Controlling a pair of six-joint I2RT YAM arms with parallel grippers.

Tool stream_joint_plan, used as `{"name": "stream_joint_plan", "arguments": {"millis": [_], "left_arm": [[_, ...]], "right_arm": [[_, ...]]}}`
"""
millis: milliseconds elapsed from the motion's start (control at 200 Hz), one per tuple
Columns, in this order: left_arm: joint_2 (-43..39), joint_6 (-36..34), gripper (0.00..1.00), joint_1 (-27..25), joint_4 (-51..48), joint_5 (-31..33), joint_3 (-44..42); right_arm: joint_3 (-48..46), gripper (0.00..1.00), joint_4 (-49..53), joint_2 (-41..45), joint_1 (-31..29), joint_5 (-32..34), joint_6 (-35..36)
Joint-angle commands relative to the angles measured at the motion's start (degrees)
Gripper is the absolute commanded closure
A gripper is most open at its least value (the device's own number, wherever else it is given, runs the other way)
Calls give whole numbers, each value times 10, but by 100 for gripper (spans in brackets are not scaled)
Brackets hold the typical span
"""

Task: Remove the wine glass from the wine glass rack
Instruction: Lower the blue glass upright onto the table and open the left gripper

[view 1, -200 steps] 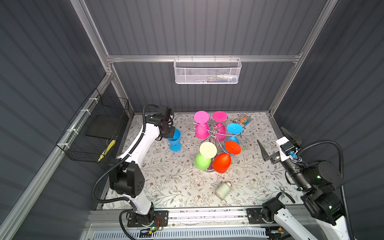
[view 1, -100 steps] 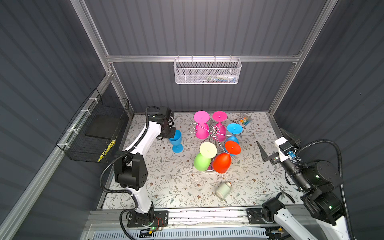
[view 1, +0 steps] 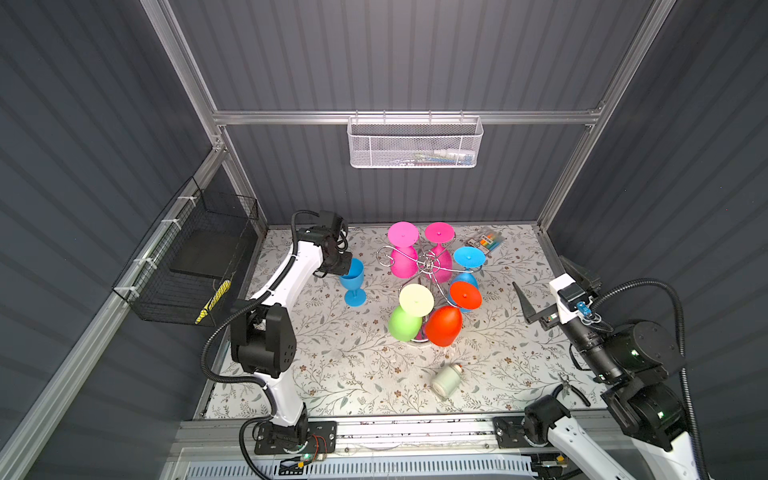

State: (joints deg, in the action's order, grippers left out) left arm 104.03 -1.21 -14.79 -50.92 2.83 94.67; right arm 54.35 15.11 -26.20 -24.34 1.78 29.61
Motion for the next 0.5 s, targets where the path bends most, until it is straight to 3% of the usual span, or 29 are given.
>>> {"name": "stream_joint_plan", "arguments": {"millis": [0,215,495], "left_arm": [[2,6,63,4,0,-17,20],[-11,13,47,7,-1,-31,43],[-67,27,43,21,-4,-41,63]], "right_arm": [[8,1,5,4,-3,6,-8],[8,1,7,7,-3,12,-10],[9,1,9,8,-3,17,-15]]}}
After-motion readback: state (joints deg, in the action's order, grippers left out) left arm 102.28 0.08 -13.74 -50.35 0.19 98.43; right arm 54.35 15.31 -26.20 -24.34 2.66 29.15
